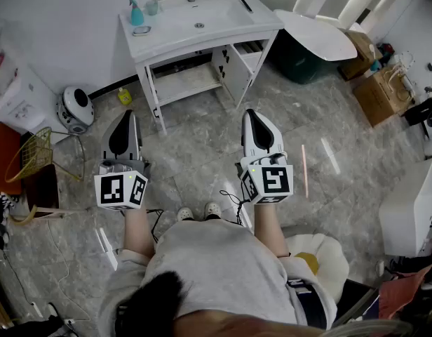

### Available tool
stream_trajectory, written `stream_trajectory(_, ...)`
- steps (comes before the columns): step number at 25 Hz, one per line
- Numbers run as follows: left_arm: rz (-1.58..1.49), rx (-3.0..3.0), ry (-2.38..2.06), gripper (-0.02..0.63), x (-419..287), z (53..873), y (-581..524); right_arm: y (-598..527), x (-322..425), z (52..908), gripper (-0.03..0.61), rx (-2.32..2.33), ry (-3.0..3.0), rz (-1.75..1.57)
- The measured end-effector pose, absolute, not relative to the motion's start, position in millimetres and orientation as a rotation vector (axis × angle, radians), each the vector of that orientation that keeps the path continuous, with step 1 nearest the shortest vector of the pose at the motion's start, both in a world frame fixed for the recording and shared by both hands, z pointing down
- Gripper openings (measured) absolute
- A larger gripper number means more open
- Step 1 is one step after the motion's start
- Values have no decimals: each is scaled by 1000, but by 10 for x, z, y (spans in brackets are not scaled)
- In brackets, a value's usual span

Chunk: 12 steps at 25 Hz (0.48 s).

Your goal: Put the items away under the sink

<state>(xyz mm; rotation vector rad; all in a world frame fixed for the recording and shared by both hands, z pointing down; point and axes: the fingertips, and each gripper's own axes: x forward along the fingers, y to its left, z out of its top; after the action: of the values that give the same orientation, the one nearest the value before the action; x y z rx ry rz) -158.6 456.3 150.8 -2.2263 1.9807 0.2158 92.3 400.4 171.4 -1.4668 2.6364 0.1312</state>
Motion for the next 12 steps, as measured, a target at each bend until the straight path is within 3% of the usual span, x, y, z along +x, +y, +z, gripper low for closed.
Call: stream_trajectory(12,244,-2259,1936,8,-1621,1493,4464,3967,855,1722,12,-1514,2623,139)
